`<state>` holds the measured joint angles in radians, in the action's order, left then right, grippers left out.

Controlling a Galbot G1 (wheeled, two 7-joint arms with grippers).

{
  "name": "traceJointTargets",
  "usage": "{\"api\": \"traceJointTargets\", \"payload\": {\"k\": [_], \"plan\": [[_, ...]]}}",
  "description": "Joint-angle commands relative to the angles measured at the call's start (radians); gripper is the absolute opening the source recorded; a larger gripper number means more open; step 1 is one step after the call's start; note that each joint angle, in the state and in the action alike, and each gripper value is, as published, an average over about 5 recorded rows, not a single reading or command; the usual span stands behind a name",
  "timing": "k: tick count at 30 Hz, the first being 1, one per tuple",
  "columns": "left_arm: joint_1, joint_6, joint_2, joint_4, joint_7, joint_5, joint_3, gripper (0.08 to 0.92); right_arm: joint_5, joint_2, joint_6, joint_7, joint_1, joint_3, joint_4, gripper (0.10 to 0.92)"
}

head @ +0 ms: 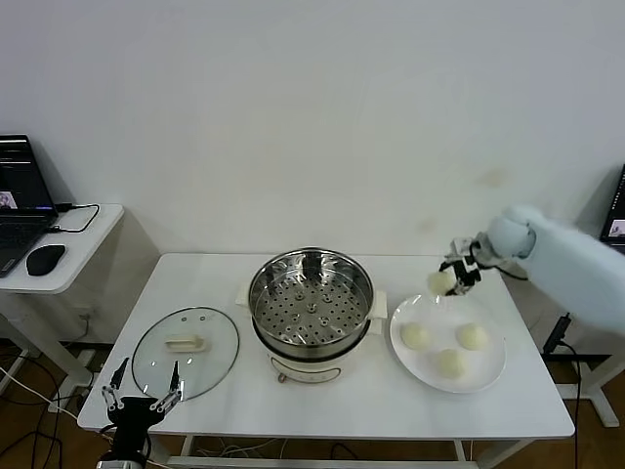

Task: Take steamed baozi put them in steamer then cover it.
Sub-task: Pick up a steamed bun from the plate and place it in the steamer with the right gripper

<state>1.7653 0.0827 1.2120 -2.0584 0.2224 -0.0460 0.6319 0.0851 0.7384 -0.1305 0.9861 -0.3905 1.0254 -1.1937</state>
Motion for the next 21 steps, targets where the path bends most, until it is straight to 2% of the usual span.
{"api": "traceJointTargets", "payload": {"k": [1, 9, 21], "plan": [[-0.006, 0.001, -0.012, 0.005, -0.002, -0.037, -0.005, 0.823, 0.205, 0.057, -0.003, -0.031, -0.303, 0.198, -0.109, 0.619], [-0.028, -0.003, -0.013, 0.013, -0.004, -0.039, 0.003, 0.823, 0.264, 0.266, 0.081, -0.112, -0.342, 0.288, -0.115, 0.619], [-0.04, -0.006, -0.011, 0.01, -0.005, -0.052, 0.031, 0.823, 0.032, 0.504, 0.351, -0.151, -0.217, 0.328, 0.027, 0.628]]}}
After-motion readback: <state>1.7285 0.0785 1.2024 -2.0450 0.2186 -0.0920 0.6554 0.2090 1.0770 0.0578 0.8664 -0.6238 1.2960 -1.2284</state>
